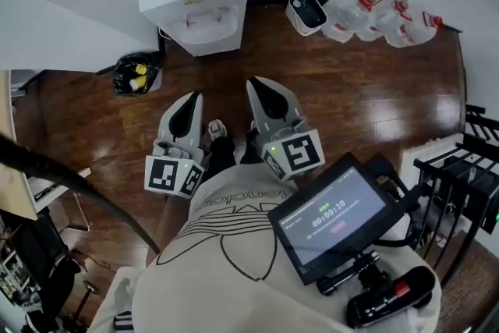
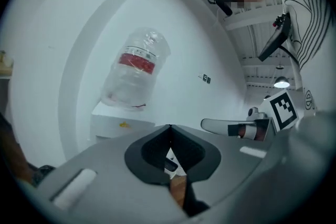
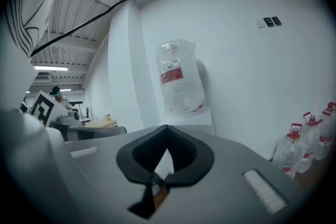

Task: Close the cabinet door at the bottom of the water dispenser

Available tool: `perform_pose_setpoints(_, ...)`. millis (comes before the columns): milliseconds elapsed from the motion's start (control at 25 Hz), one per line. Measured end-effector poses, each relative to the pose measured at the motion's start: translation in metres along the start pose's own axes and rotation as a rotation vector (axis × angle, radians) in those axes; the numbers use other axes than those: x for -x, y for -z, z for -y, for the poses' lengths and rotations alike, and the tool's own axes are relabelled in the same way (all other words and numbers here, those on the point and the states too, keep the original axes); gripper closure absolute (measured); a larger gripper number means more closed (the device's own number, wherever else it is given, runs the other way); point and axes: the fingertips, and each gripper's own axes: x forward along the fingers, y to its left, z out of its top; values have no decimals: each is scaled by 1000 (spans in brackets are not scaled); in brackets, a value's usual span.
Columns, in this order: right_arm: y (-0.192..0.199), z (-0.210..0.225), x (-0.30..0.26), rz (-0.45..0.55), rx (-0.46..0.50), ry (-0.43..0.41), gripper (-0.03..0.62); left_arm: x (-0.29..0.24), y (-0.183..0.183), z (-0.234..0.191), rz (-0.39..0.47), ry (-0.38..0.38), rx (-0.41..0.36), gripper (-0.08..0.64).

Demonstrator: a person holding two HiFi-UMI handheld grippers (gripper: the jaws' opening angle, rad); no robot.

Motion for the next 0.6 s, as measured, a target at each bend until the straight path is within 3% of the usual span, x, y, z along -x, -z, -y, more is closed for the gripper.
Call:
perform_pose_setpoints(200,-9,-16,16,27,-16,-43,591,3,-12,35,10,94,-42,540)
perform_pose_setpoints(400,-25,-21,29,56,-12,-67,591,19,-22,52,46,111,-85,540)
perform_pose_setpoints(600,-27,-33,29,57,-14,-90,591,38,-31,42,78,83,-103,540)
